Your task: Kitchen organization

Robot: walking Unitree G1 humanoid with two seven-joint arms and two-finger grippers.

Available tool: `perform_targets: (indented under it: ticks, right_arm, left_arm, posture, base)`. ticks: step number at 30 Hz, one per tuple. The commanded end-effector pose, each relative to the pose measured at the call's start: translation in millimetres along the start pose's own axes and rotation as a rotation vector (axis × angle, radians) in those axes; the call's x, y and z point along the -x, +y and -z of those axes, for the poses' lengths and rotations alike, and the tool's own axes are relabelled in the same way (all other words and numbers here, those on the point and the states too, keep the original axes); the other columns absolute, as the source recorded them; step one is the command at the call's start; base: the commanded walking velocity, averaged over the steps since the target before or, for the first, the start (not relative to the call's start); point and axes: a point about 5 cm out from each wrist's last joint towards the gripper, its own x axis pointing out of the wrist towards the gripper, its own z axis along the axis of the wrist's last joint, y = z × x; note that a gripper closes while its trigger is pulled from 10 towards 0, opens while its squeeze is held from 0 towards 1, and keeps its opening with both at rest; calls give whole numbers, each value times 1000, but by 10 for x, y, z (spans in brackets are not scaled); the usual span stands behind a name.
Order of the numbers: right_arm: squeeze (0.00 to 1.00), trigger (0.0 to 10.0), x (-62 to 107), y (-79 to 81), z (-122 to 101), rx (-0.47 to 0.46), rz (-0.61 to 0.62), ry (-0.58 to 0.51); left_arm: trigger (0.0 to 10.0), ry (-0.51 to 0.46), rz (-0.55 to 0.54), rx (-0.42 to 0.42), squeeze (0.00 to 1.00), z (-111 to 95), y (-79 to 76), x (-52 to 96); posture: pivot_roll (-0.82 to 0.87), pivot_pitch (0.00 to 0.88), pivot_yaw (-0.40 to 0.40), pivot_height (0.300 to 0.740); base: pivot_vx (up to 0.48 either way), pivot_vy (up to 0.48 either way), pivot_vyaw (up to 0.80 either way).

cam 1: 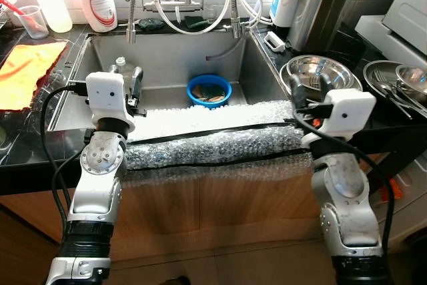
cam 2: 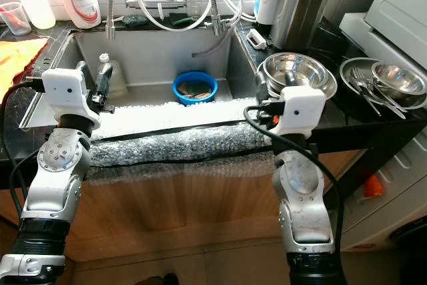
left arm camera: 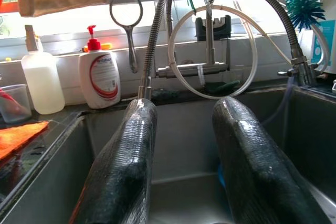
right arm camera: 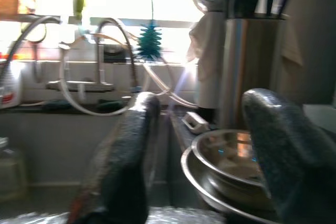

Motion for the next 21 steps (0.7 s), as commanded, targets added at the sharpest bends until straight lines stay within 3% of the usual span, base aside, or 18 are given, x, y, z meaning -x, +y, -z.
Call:
perform_targets:
  ticks: [1,3,4,21]
  right_arm:
    - [1000,10000,-28,-47,9,18,22,4]
    - [1000,10000,-48,-77,43,41,36,25]
    - [0,10000,-63,-99,66,55,47,39]
    - [0,10000,-140,-275,272,65,175,171]
  left_arm:
    - [10000,-20,21,-12,0,-65,-45,-3]
    - [10000,-18,30,-12,0,-64,-64,-1]
    - [10000,-17,35,-10,0,-63,-74,-1]
    - [10000,2,58,-14,0,-38,-127,30]
  posture:
    - [-24,34,-18,740]
    - [-23,30,-18,740]
    - [-24,30,-18,740]
    - [-20,33,-18,740]
  base:
    - [0,0,0]
    - [0,0,0]
    - [0,0,0]
    - [0,0,0]
